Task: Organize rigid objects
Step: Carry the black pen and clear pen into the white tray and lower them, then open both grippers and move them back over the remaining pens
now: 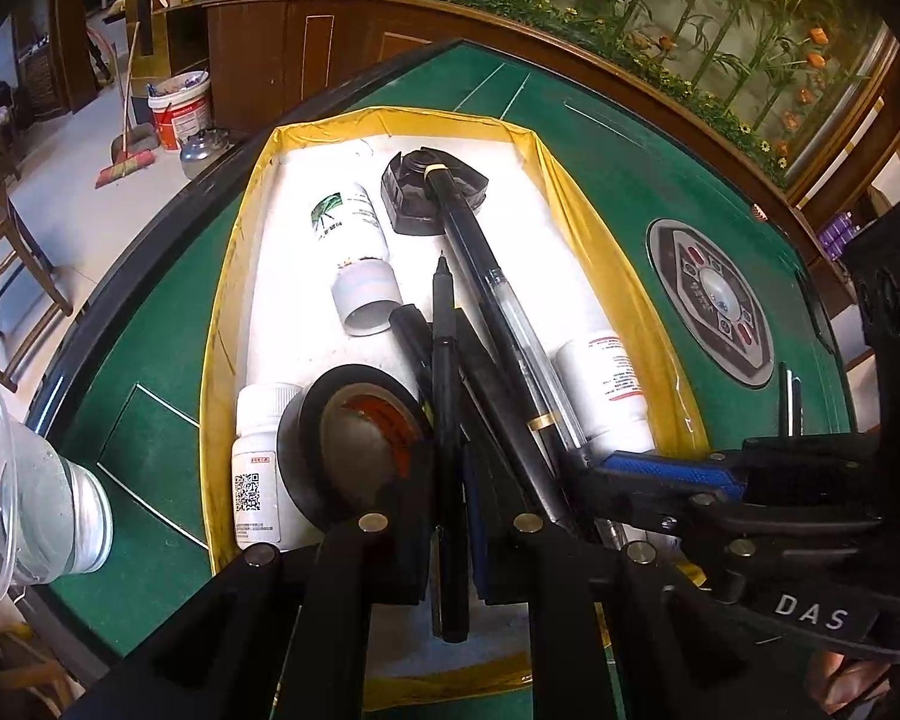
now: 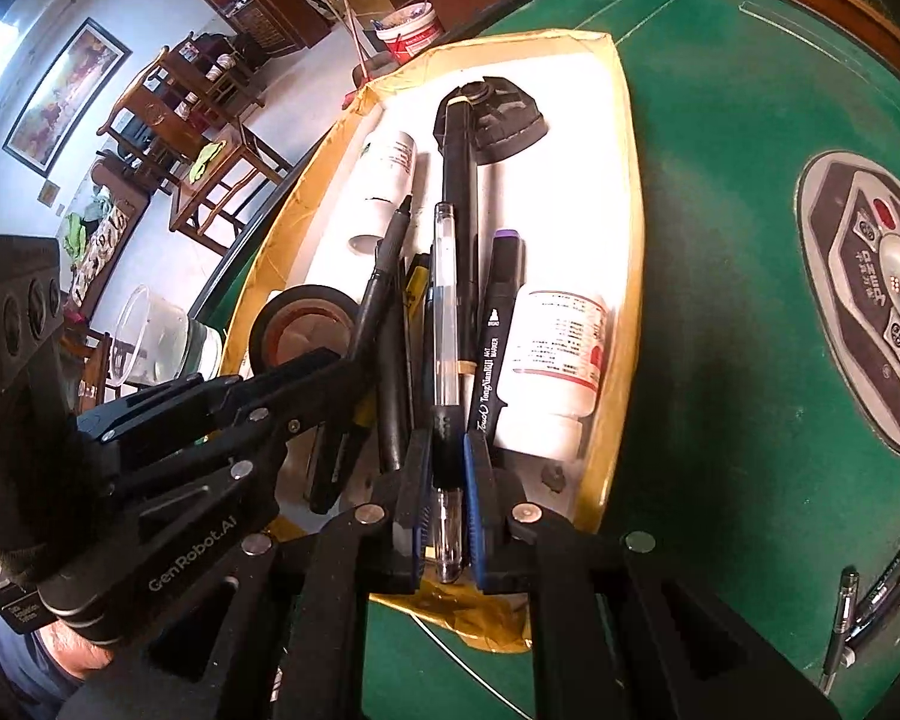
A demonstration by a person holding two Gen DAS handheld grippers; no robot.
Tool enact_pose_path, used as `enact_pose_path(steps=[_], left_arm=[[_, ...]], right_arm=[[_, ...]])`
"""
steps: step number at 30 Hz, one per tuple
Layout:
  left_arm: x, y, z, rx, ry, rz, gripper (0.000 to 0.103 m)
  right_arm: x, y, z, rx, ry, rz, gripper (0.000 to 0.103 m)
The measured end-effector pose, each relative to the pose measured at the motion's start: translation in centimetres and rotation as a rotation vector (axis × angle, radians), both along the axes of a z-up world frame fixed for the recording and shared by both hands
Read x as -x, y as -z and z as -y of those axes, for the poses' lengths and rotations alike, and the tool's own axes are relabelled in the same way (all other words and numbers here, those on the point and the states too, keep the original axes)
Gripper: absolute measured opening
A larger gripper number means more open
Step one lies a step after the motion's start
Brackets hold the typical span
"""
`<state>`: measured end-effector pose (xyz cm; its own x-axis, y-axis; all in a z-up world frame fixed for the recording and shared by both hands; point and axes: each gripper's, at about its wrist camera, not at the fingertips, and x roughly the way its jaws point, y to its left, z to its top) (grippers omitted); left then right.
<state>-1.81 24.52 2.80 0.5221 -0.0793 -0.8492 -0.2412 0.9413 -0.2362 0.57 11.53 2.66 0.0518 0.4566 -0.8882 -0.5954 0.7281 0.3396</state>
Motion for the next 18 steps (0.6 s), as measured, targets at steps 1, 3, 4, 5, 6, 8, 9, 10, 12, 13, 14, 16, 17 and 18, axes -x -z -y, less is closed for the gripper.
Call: enact_pose_path(steps=[1,3,4,5,6,8,9,10,12,13,14,16,17,18], left_arm=[[0.0,0.0,0.1,-0.008,-0.001,0.001,0.010],[0.1,-0.1,0.4,-0.018,-0.004,0.000,0.013],[0.1,-0.1,0.5,-0.021,-0.006,-0.001,0.018],[0.2,-0.2,0.6,-0.025,-0.008,-0.001,0.024],[0.3,-0.3,0.7,-0.031,-0.010,0.002,0.027],[0.6,-0.5,1.1,-0.047,-0.012,0.007,0.033],[0.7,-0.7,1.2,-0.053,-0.012,0.011,0.034],[0.8,-0.9,1.4,-0.058,-0.012,0.014,0.035],[0.9,-1.2,1.7,-0.071,-0.017,0.020,0.037],[1.0,-1.3,1.9,-0.077,-0.019,0.023,0.039],[1.1,-1.5,2.1,-0.085,-0.022,0.028,0.041],[1.3,-1.8,2.5,-0.096,-0.027,0.035,0.043],[1.5,-2.0,2.8,-0.101,-0.027,0.040,0.044],[1.5,-2.2,3.1,-0.108,-0.028,0.043,0.044]], right_arm=[[0.1,-0.2,0.1,-0.003,0.000,0.005,0.010],[0.1,-0.5,0.6,-0.012,-0.002,0.011,0.011],[0.3,-0.8,0.6,-0.014,-0.002,0.014,0.011],[0.4,-1.0,0.8,-0.016,-0.001,0.018,0.011],[0.4,-1.1,1.0,-0.020,-0.001,0.019,0.011],[0.6,-1.2,1.3,-0.026,0.001,0.019,0.011],[0.7,-1.4,1.6,-0.030,0.003,0.019,0.011],[0.8,-1.5,1.9,-0.035,0.005,0.019,0.011],[0.9,-1.8,2.5,-0.043,0.010,0.019,0.012],[1.0,-2.0,2.9,-0.048,0.012,0.021,0.013],[1.0,-2.1,3.2,-0.051,0.014,0.022,0.015],[1.1,-2.4,4.0,-0.059,0.020,0.025,0.015],[1.2,-2.5,4.4,-0.063,0.025,0.025,0.015],[1.3,-2.6,4.7,-0.066,0.028,0.025,0.015]])
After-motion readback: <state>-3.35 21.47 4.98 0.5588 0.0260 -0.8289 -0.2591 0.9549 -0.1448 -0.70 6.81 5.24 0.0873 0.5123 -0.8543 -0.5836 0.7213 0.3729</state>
